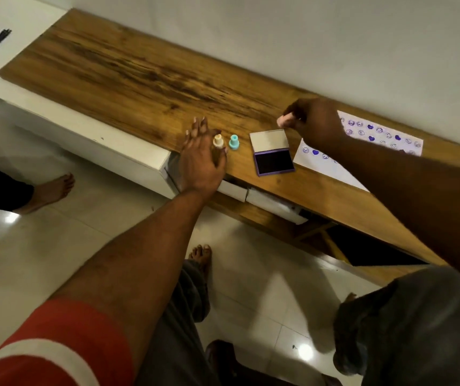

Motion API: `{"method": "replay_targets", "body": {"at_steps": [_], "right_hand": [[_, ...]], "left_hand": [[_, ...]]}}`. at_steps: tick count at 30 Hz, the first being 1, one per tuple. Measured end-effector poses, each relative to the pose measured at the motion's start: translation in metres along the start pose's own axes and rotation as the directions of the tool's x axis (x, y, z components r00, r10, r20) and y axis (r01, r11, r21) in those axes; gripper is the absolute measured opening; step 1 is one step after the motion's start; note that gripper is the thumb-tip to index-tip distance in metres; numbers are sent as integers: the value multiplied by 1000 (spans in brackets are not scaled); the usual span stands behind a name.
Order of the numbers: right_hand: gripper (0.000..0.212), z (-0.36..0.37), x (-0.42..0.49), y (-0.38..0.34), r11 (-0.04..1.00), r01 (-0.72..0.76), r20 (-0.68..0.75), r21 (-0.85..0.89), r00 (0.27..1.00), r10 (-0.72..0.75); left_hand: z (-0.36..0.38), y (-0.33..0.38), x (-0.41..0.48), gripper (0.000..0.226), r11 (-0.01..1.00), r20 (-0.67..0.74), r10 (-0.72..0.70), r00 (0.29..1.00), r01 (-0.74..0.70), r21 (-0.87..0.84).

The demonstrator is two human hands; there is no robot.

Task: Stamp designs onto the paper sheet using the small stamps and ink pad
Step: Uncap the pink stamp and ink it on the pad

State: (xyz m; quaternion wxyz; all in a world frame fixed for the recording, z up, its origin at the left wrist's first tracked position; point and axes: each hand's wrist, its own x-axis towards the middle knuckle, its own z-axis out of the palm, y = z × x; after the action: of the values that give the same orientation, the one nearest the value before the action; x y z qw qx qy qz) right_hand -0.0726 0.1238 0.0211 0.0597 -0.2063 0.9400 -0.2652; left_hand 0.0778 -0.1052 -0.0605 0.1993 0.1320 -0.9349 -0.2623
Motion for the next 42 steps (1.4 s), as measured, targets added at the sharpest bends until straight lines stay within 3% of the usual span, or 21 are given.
{"method": "replay_targets", "body": {"at_steps": [4, 10, 19, 29, 37, 42], "right_hand": [[39, 21, -33, -20, 998, 56, 71, 6, 996, -57], [42, 37, -52, -41, 976, 218, 76, 27, 973, -219], [46, 43, -54, -34, 970, 240, 88, 46, 966, -243], [64, 50, -48, -37, 951, 259, 168, -171, 958, -231], [39, 62, -40, -39, 896, 375, 245, -240, 916, -318], [40, 59, -37, -33, 854, 441, 300, -275, 883, -360]], "left_hand": [[-1, 14, -9, 43, 981, 19, 187, 982, -188, 43], [-2, 21, -16, 46, 956, 50, 283, 958, -286, 61], [1, 23, -14, 39, 962, 63, 273, 960, -274, 13], [-2, 28, -13, 38, 968, 57, 251, 966, -250, -19], [-2, 18, -17, 44, 980, 128, 189, 974, -195, 35], [3, 14, -20, 48, 983, 176, 160, 971, -173, 59]]}}
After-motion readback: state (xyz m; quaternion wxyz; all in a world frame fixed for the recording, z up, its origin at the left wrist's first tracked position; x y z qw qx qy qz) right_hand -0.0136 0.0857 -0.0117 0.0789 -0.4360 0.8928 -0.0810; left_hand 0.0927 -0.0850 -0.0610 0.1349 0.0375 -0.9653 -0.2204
